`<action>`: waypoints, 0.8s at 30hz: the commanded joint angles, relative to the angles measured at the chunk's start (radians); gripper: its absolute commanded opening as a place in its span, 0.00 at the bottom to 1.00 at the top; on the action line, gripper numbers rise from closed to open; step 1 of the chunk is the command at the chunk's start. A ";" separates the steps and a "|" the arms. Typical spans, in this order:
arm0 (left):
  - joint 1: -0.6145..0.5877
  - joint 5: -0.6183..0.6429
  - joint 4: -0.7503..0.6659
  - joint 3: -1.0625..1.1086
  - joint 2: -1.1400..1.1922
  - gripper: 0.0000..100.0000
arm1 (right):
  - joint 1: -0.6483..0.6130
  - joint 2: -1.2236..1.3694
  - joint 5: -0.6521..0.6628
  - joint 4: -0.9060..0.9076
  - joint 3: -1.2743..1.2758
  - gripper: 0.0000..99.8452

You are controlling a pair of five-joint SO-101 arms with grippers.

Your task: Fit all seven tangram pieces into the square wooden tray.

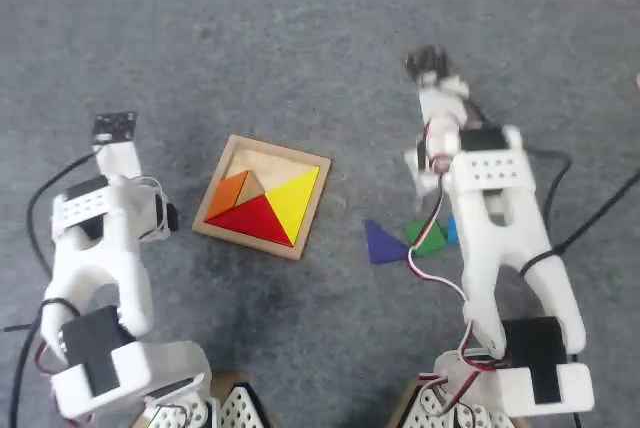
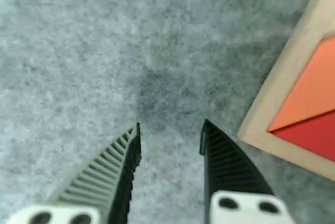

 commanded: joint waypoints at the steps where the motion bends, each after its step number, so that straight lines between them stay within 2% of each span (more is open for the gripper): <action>1: 0.009 0.011 -0.072 0.031 -0.057 0.18 | -0.048 -0.061 0.023 -0.087 0.133 0.24; 6: 0.009 0.008 -0.080 0.048 -0.054 0.18 | -0.097 -0.061 0.104 -0.081 0.232 0.24; 16: 0.009 0.008 -0.098 0.056 -0.054 0.18 | -0.097 -0.024 0.115 -0.097 0.287 0.24; 18: 0.009 0.008 -0.098 0.056 -0.054 0.18 | -0.094 0.007 0.114 -0.110 0.287 0.20; 21: 0.009 0.008 -0.098 0.056 -0.054 0.18 | -0.093 0.025 0.110 -0.105 0.270 0.05; 24: 0.009 0.008 -0.098 0.056 -0.052 0.18 | -0.093 0.025 0.109 -0.107 0.259 0.03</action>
